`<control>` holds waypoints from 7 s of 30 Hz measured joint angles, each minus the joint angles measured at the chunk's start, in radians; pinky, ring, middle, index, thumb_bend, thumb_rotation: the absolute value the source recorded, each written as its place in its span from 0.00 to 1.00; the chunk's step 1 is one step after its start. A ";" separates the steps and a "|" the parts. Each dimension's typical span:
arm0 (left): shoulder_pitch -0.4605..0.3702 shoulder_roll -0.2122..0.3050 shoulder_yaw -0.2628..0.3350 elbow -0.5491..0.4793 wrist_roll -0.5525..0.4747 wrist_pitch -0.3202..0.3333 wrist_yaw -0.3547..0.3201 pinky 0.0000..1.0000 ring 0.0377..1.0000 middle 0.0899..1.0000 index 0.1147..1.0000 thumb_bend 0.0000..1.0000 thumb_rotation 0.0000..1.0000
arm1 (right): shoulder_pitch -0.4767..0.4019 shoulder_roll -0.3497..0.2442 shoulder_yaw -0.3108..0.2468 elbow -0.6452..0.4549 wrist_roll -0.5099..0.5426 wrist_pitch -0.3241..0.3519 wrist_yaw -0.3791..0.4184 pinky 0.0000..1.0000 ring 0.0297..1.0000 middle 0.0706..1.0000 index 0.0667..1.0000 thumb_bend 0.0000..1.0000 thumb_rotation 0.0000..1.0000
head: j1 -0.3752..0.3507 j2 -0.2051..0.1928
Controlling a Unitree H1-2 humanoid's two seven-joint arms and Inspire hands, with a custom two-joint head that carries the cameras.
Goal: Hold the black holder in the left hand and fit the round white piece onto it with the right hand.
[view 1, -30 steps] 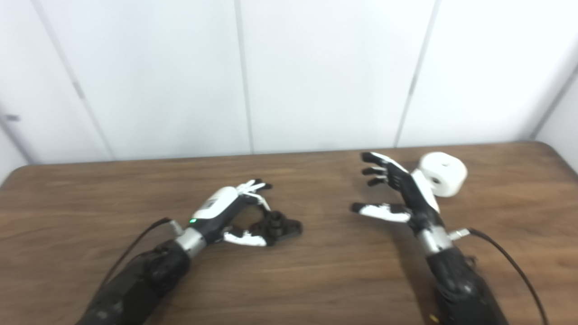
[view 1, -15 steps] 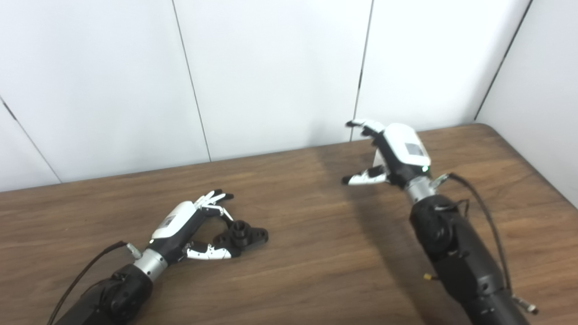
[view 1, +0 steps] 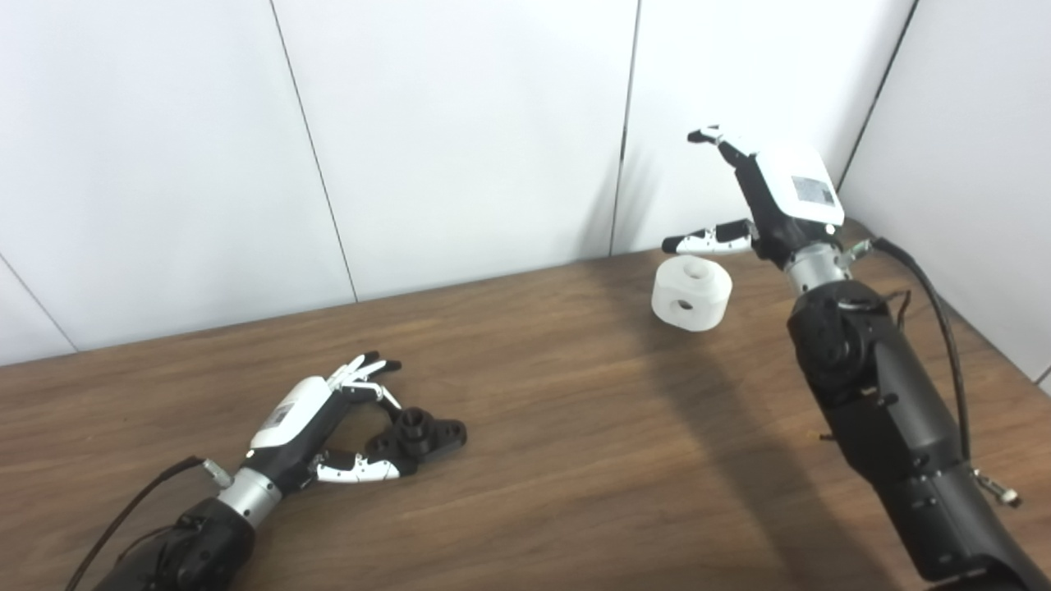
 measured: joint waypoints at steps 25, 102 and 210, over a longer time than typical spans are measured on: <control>-0.006 0.010 -0.031 0.004 -0.014 0.000 0.026 0.98 1.00 0.90 0.42 0.52 0.05 | -0.058 -0.044 0.059 0.055 -0.009 0.232 0.282 0.93 1.00 1.00 0.92 0.99 0.70 | -0.012 -0.011; 0.000 0.024 -0.038 -0.009 -0.020 0.000 0.035 1.00 1.00 0.91 0.42 0.52 0.05 | -0.132 -0.030 0.140 0.335 0.057 0.233 0.389 0.98 1.00 1.00 0.85 0.98 0.51 | 0.012 0.018; 0.017 -0.100 0.106 -0.015 0.152 0.001 -0.043 1.00 1.00 0.93 0.42 0.52 0.07 | -0.107 0.175 0.385 -0.091 -0.019 -0.069 0.449 0.87 0.84 0.77 0.44 0.53 0.14 | 0.621 0.206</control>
